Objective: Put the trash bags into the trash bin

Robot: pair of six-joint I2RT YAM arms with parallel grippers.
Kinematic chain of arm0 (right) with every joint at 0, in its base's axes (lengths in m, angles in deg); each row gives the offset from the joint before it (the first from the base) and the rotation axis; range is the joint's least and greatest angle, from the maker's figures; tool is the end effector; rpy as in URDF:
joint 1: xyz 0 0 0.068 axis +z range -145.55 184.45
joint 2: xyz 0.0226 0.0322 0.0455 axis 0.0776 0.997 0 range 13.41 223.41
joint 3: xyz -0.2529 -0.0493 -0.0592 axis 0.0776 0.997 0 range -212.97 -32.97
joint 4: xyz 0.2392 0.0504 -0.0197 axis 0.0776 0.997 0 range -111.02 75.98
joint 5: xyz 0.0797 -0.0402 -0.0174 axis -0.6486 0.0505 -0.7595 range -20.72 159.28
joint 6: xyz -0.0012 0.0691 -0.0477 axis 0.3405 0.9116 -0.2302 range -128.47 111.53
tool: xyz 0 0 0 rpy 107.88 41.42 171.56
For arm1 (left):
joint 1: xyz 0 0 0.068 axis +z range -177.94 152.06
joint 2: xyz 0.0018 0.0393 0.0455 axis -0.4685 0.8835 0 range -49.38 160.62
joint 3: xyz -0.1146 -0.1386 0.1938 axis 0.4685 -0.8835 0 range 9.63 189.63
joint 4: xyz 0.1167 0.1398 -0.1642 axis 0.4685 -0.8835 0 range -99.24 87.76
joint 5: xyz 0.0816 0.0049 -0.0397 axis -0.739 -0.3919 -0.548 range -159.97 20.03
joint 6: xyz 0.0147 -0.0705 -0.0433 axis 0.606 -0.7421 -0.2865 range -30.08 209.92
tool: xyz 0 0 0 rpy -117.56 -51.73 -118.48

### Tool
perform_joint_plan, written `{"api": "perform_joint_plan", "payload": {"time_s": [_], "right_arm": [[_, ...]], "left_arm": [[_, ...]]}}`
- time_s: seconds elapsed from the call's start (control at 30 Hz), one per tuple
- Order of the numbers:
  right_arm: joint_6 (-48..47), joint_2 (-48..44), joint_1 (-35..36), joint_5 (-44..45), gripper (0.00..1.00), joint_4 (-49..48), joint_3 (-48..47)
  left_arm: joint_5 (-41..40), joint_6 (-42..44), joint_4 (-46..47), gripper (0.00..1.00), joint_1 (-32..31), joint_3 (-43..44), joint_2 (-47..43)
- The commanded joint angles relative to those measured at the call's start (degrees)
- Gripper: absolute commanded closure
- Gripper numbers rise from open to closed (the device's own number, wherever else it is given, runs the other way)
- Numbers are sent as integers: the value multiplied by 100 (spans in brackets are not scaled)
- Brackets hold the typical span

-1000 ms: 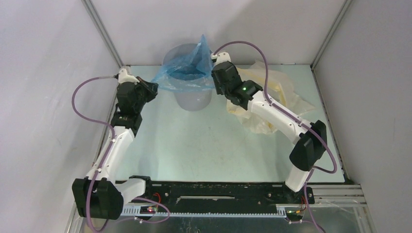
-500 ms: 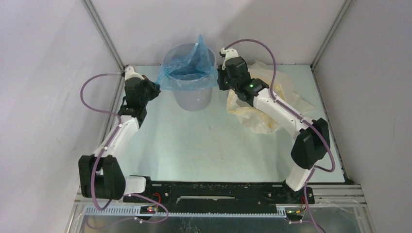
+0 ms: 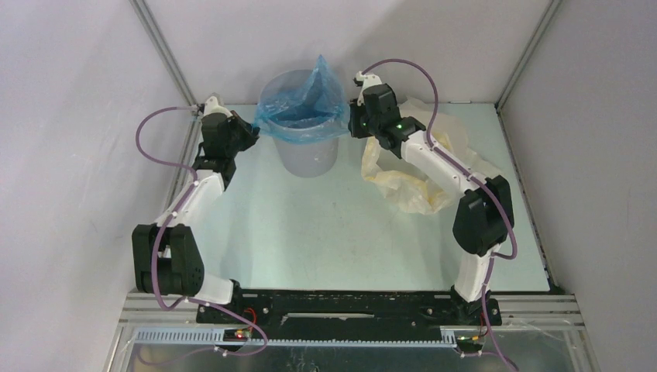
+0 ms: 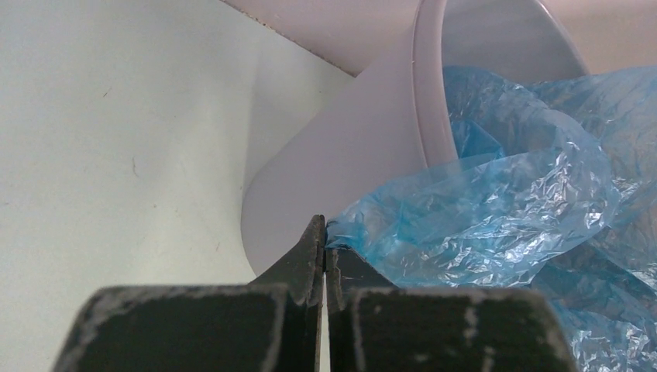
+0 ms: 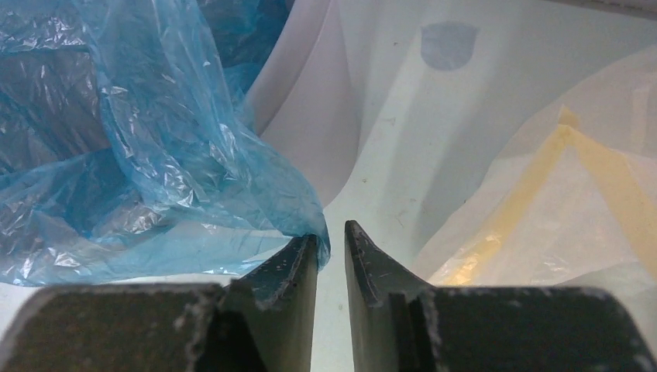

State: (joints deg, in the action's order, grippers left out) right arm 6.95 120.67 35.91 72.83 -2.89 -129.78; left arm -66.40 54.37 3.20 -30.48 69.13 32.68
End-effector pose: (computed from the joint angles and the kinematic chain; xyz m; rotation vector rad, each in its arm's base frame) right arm 0.3948 0.2362 0.3044 -0.2543 2.0825 0.4358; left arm 0.3583 -0.0204 0.2910 -0.4981 1.8349 -0.5140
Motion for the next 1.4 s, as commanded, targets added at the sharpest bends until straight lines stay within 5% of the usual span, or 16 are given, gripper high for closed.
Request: {"api": "perform_joint_plan", "payload": {"time_s": [0.0,0.3,0.97,1.37], "right_arm": [[-36,26,-129,-285,76,27,-309],[45,667,-369,-732,74,517,-1002],[92,-1122,-661,-1257,35,521,-177],[1006,-1,-25,-436,36,1136,-1737]], "left_arm": [[78,92,203,100,80,247,103],[206,135,155,100,101,456,367],[733,-57,516,100,103,179,108],[724,-210,563,100,102,133,90]]}}
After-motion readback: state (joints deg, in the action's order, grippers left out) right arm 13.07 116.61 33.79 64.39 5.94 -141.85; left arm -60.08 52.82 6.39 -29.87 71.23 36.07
